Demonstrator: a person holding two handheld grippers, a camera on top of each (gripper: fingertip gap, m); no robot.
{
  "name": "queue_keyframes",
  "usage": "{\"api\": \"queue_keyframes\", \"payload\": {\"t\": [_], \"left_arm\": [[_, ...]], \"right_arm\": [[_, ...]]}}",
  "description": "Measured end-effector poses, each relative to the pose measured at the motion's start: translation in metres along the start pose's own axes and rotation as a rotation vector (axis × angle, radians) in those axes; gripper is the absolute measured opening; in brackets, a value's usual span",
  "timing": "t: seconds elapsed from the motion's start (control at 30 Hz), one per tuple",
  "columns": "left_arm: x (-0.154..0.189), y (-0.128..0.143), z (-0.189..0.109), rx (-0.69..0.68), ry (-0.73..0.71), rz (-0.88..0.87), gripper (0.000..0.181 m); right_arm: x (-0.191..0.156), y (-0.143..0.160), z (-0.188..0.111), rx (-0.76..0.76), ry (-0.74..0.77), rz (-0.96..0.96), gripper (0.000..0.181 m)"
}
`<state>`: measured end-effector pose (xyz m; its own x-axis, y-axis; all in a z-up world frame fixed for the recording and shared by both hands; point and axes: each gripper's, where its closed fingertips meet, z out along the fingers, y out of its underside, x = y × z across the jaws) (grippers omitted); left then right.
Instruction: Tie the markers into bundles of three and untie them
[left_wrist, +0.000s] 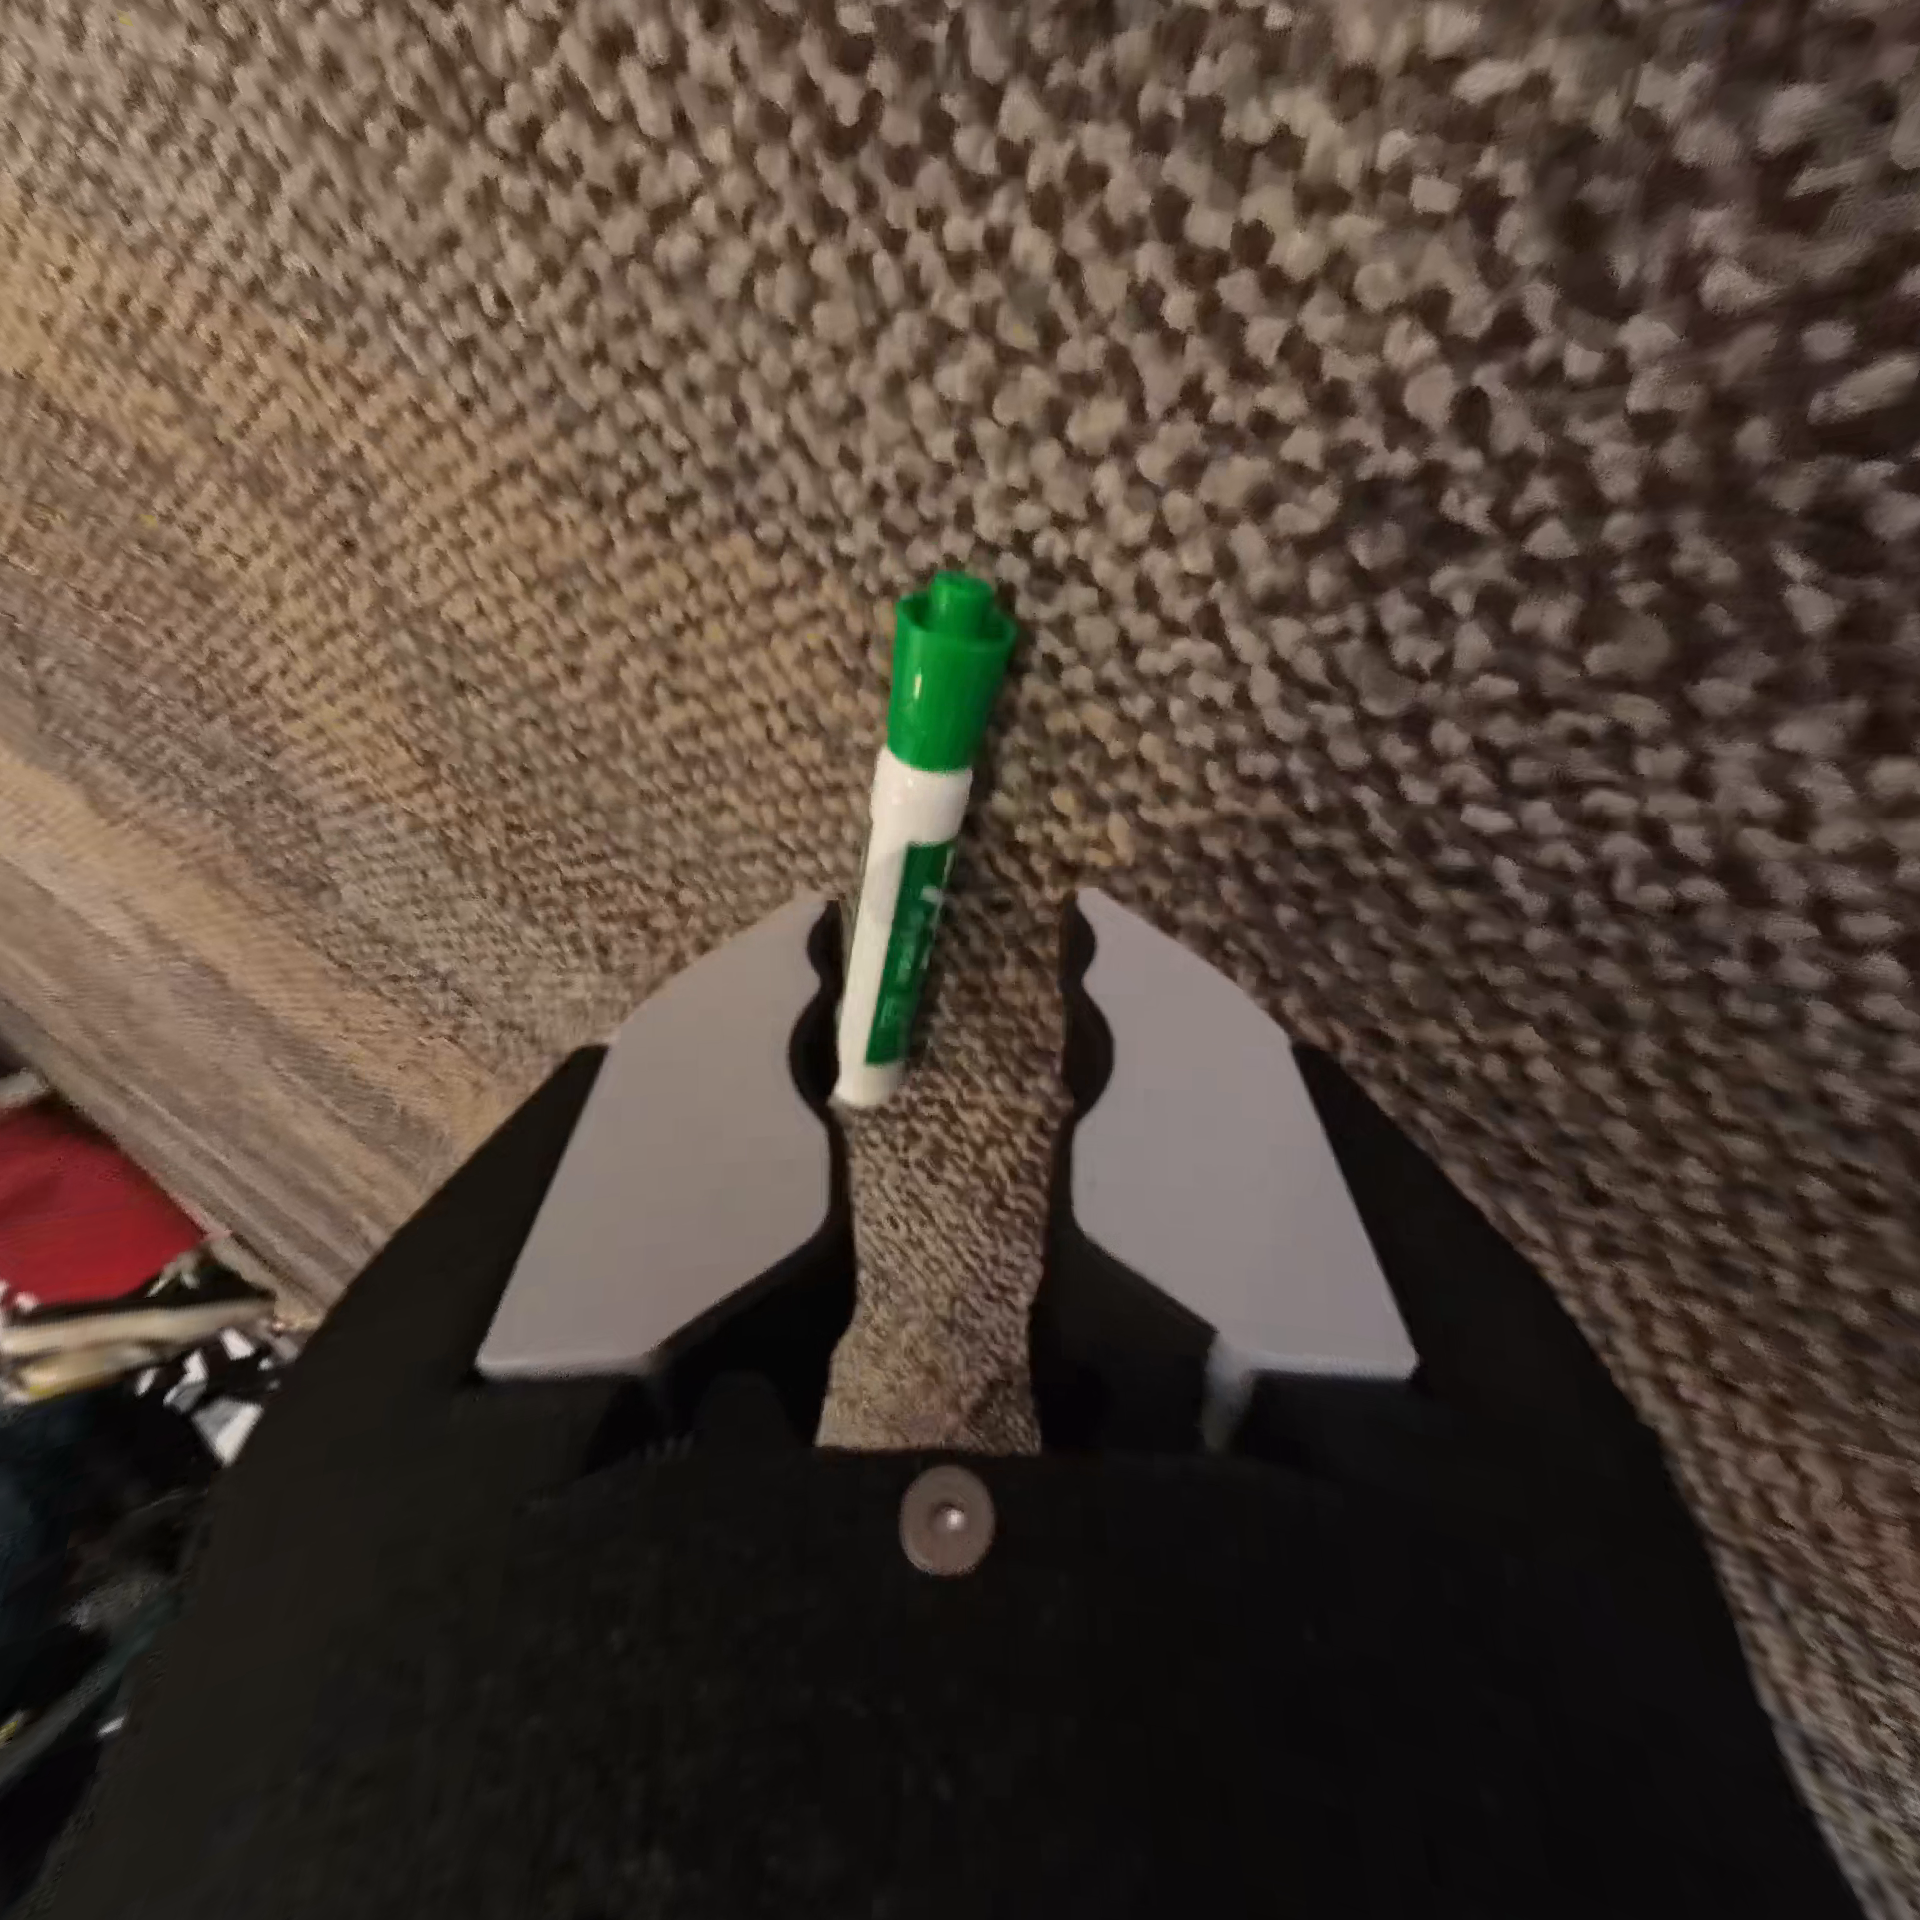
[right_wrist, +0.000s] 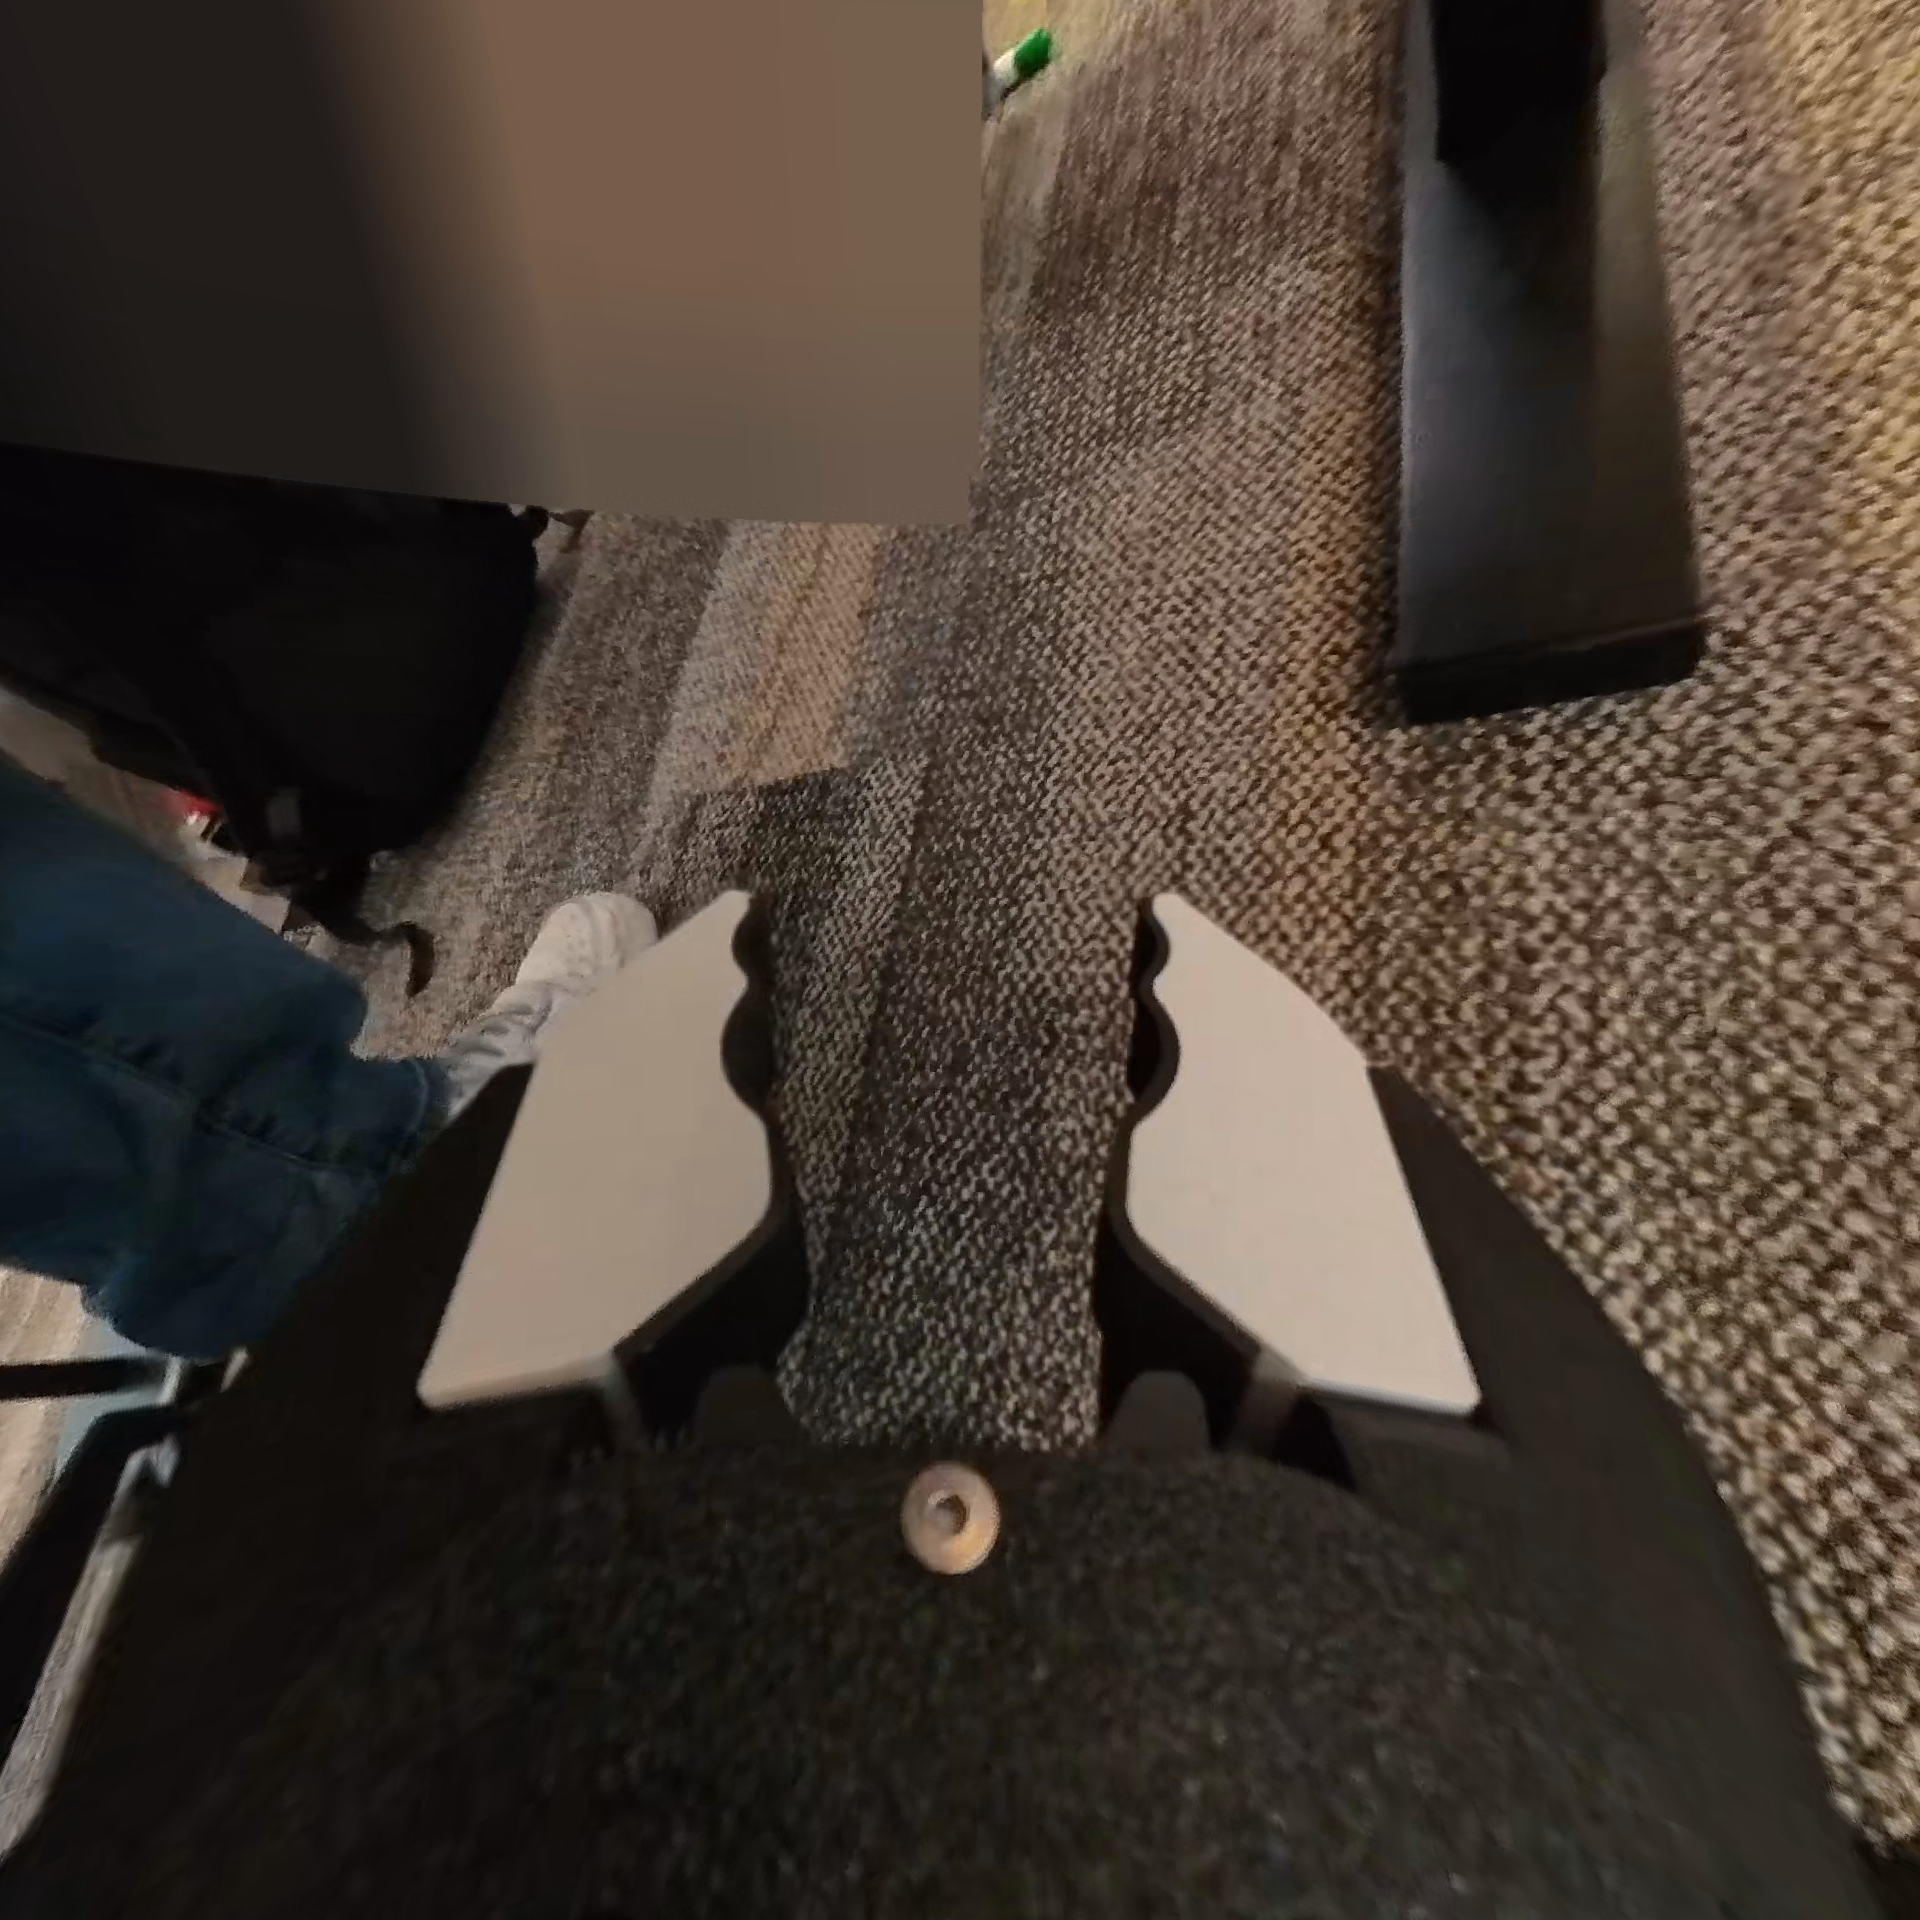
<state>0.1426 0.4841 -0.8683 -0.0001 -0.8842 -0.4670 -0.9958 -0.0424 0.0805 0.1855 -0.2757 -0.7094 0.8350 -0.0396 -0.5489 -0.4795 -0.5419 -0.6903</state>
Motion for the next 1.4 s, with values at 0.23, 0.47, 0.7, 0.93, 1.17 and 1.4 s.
{"api": "queue_keyframes", "payload": {"t": [0.23, 0.47, 0.7, 0.93, 1.17, 1.4], "left_arm": [[-0.007, -0.004, 0.013, 0.051, 0.042, -0.077, 0.018], [0.026, 0.019, -0.02, 0.129, 0.14, -0.202, 0.017], [0.13, 0.039, -0.126, 0.402, 0.298, -0.449, 0.017], [0.305, 0.069, -0.251, 0.574, 0.506, -0.522, 0.017], [0.419, 0.085, -0.358, 0.546, 0.688, -0.614, 0.017], [0.501, 0.179, -0.513, 0.396, 0.776, -0.318, 0.017]], "right_arm": [[-0.013, 0.007, 0.017, -0.069, -0.053, -0.004, 0.065], [-0.014, 0.004, 0.014, -0.044, -0.056, 0.006, 0.063], [0.0, -0.018, -0.002, 0.054, -0.038, 0.001, 0.059], [0.001, -0.023, -0.022, 0.072, -0.018, -0.095, 0.053], [-0.014, -0.019, -0.009, -0.054, 0.056, -0.263, 0.059], [-0.055, -0.111, -0.046, -0.087, 0.068, -0.314, 0.058]]}}
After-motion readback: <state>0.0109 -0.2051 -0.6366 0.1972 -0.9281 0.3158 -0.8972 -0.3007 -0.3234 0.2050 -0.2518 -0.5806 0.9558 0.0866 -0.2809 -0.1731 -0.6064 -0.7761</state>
